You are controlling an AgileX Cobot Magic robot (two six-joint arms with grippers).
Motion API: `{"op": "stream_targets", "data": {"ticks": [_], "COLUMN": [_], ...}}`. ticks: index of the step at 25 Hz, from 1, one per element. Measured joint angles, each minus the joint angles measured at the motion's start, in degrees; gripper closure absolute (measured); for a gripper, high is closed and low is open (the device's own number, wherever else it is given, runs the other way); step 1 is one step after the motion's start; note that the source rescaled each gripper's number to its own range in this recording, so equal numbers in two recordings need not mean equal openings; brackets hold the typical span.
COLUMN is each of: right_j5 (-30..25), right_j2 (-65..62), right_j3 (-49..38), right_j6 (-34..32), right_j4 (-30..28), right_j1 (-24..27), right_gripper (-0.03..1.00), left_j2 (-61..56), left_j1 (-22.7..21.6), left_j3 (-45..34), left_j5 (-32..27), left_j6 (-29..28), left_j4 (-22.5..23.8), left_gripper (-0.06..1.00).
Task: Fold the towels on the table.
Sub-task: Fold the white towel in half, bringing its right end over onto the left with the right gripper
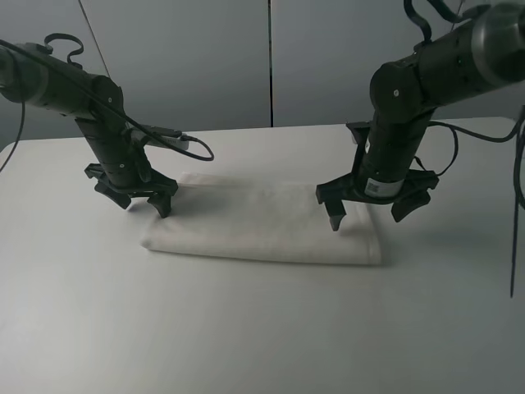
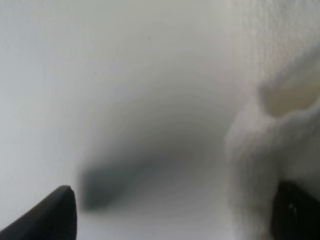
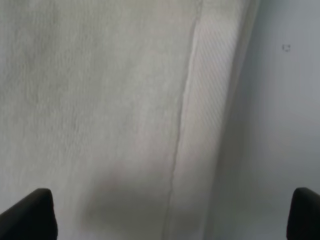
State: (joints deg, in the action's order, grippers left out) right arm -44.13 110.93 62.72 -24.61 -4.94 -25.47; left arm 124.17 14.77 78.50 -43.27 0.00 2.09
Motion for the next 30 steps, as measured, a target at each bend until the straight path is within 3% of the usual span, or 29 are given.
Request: {"op": "stream_targets", "data": {"ticks": [4,13,20,27,28,30], "right_j5": [0.28,2.34,4.91,4.10,4.10,4.06], "right_j2": [0.73,3.66,6.66,7.62,7.62,7.66], "right_j3": [1.01,1.47,1.73,2.65,2.74,2.74], "right_j6": [0.14,6.43,6.81,6.91,6.91,7.28], "right_j4": [0.52,10.00,10.22,10.12,10.12,9.99], "right_j1": [2.74,5.84,5.96,5.96,5.96,5.96], "right_gripper": [-0.03,-0.03,-0.03,-0.03,-0.03,0.09], "left_j2": [0.00,0.00,0.00,0.09,0.09,0.09], "left_j1": [0.00,0.00,0.00,0.00,0.00,0.00], "left_j3": [0.00,0.04,0.04,0.04,0.04,0.04], "left_j5": [0.00,0.11,0.11,0.11,0.11,0.11], "left_j6": [0.00,0.00,0.00,0.00,0.00,0.00], "left_j4": [0.11,0.48,0.58,0.69,0.69,0.69], "left_gripper": [-0.05,-0.05,-0.05,-0.05,-0.05,-0.05]}}
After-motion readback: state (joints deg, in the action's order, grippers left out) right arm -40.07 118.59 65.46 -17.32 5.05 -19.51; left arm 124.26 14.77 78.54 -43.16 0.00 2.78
